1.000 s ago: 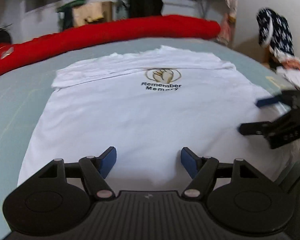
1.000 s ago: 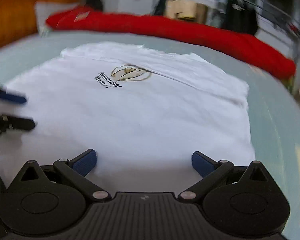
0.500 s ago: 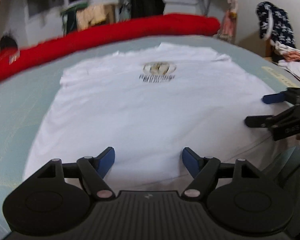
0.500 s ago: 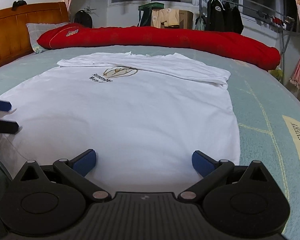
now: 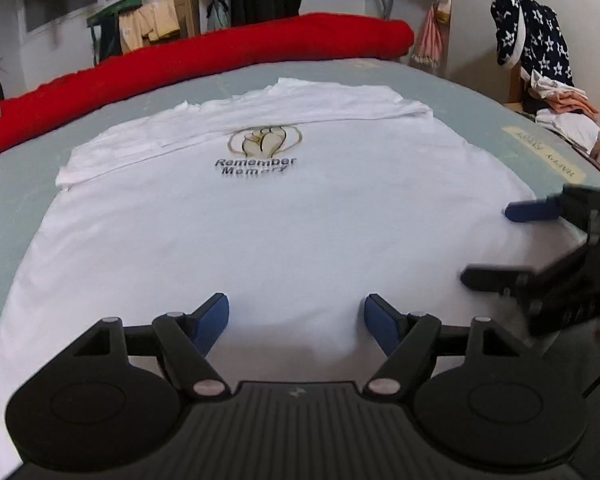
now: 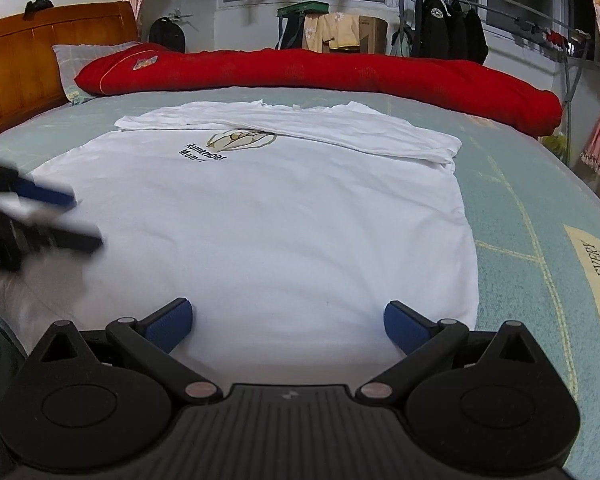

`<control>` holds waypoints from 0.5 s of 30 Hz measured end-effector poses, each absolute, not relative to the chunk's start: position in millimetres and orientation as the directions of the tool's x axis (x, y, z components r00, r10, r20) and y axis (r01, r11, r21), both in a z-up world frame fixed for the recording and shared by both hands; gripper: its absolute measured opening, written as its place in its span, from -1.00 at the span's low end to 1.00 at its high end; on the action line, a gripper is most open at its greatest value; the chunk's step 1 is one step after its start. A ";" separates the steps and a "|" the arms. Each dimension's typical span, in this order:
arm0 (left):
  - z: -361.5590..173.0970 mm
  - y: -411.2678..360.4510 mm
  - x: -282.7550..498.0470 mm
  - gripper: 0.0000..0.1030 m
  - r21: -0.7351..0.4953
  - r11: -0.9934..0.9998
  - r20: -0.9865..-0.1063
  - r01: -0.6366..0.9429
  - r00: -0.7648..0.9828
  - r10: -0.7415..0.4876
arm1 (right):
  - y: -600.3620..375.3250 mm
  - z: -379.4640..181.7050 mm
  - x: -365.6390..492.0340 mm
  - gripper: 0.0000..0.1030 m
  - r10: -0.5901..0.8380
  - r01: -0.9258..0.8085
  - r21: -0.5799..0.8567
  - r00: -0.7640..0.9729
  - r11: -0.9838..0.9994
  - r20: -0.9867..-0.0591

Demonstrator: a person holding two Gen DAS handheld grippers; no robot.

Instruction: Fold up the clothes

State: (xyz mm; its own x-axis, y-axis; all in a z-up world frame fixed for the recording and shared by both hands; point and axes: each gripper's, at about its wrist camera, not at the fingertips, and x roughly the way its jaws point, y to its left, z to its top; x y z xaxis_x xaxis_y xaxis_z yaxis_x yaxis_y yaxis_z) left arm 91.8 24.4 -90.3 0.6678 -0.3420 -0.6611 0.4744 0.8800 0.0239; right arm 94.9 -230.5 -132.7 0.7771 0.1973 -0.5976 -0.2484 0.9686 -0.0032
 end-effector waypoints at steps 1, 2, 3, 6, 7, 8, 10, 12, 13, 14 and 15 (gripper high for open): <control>-91.1 27.7 84.4 0.46 0.020 0.876 -0.652 0.482 0.670 -0.354 | -230.8 -132.6 94.0 1.00 0.198 -0.250 -0.005 0.777 0.968 -0.598; -90.6 32.2 78.1 0.47 0.013 0.876 -0.649 0.483 0.670 -0.360 | -231.4 -132.7 93.2 1.00 0.200 -0.252 -0.004 0.777 0.968 -0.596; -89.2 37.6 72.9 0.47 0.002 0.877 -0.653 0.481 0.665 -0.363 | -232.1 -132.9 92.5 1.00 0.203 -0.255 -0.003 0.778 0.967 -0.595; -82.6 50.7 55.0 0.47 0.019 0.873 -0.643 0.488 0.674 -0.363 | -232.2 -131.7 92.3 1.00 0.204 -0.254 0.000 0.779 0.967 -0.593; -79.8 54.2 47.9 0.47 0.042 0.865 -0.631 0.500 0.684 -0.366 | -232.0 -130.3 92.4 1.00 0.204 -0.253 0.001 0.778 0.967 -0.594; -77.9 56.0 41.3 0.49 0.081 0.857 -0.618 0.510 0.700 -0.358 | -231.8 -128.6 92.3 1.00 0.205 -0.253 0.003 0.777 0.967 -0.596; -75.8 57.3 30.8 0.49 0.179 0.835 -0.591 0.521 0.735 -0.332 | -235.1 -123.4 91.8 1.00 0.234 -0.266 0.036 0.767 0.963 -0.598; -77.4 54.9 24.8 0.49 0.276 0.795 -0.578 0.540 0.754 -0.311 | -242.4 -116.7 90.8 1.00 0.284 -0.278 0.104 0.753 0.955 -0.593; -78.6 52.2 22.0 0.49 0.320 0.769 -0.572 0.553 0.760 -0.308 | -246.8 -113.2 90.4 1.00 0.306 -0.279 0.139 0.748 0.950 -0.589; -80.1 48.9 19.1 0.49 0.359 0.736 -0.569 0.573 0.760 -0.314 | -251.1 -109.4 90.1 1.00 0.316 -0.272 0.164 0.747 0.948 -0.586; -82.5 44.2 15.5 0.49 0.399 0.693 -0.569 0.601 0.755 -0.327 | -255.3 -105.5 89.7 1.00 0.321 -0.264 0.183 0.747 0.947 -0.582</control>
